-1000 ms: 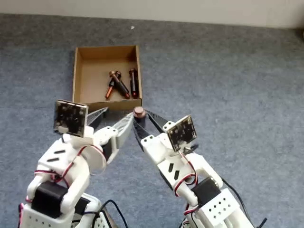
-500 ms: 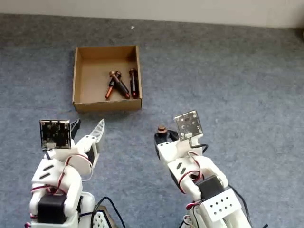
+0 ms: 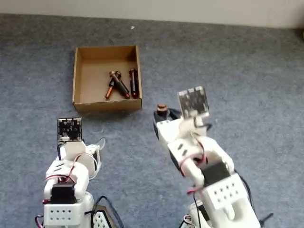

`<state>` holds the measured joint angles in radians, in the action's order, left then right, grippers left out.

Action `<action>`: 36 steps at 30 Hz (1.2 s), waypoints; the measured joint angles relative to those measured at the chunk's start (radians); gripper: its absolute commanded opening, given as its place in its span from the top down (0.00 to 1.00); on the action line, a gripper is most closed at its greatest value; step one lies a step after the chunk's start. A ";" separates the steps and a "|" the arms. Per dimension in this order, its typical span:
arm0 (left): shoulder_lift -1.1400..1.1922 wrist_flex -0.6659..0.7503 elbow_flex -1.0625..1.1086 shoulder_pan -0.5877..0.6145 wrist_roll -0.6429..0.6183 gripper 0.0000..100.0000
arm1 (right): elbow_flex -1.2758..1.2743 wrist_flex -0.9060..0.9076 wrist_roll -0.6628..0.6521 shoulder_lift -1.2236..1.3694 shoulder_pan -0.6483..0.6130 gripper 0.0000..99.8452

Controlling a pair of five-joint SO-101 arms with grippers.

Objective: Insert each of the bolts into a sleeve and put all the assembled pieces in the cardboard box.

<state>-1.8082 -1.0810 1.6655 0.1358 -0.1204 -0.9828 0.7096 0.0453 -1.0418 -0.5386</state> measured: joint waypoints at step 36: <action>0.000 0.091 0.011 0.000 0.000 0.99 | 0.988 -0.439 0.000 1.494 -0.011 0.87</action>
<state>-1.8082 -0.9904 1.6763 0.1358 -0.1204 0.0054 0.2708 0.0453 0.4526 -0.5493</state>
